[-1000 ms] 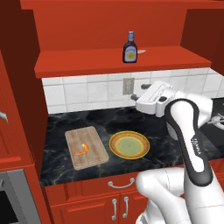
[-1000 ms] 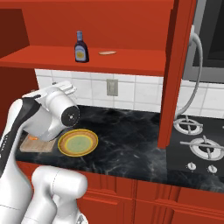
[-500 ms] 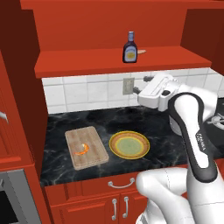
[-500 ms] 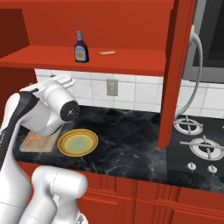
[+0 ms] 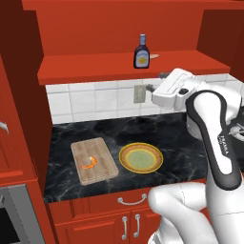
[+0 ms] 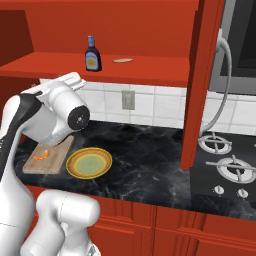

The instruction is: Pick the shrimp from the plate and place it on the cutting board. Then pick the condiment bottle from the cabinet and place it next to the cutting board.

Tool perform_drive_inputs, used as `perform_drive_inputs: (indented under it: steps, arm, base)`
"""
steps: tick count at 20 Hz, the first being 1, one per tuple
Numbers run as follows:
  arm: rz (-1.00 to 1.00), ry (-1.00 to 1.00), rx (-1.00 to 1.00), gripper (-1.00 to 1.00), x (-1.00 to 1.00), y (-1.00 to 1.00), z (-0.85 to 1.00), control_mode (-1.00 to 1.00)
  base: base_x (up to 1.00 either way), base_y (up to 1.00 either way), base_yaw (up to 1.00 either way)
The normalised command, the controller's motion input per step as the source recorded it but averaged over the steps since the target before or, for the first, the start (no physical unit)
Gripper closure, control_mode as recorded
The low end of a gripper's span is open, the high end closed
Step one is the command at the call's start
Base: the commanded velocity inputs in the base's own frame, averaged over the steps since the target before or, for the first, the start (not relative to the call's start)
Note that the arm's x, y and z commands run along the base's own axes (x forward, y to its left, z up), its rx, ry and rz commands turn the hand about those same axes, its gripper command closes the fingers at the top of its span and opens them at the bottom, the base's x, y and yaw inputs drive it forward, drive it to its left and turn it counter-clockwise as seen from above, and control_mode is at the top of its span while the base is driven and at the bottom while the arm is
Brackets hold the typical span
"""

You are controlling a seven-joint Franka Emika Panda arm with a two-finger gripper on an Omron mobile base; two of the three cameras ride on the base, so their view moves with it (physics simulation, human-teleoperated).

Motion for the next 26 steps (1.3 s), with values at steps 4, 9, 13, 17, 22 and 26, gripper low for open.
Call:
perform_drive_inputs:
  steps: [4, 9, 13, 17, 22, 26]
  arm:
    - [0.00, -0.04, 0.00, -1.00, 0.00, -0.13, 0.33, -1.00]
    - [0.00, -0.03, 0.00, -1.00, 0.04, -0.12, 0.28, -1.00]
    - [0.00, -0.01, 0.00, -1.00, 0.19, -0.09, 0.20, -1.00]
    - [0.00, 0.00, 0.00, -1.00, 0.36, -0.05, 0.06, -1.00]
    - [-0.01, 0.00, 0.00, -1.00, 0.53, -0.08, 0.00, -1.00]
    - [-0.01, 0.00, 0.00, -1.00, 0.53, -0.10, 0.01, -1.00]
  base:
    - [0.00, 0.00, 0.00]
    - [0.00, 0.00, 0.00]
    - [0.00, 0.00, 0.00]
    - [0.00, 0.00, 0.00]
    - [0.00, 0.00, 0.00]
    - [0.00, 0.00, 0.00]
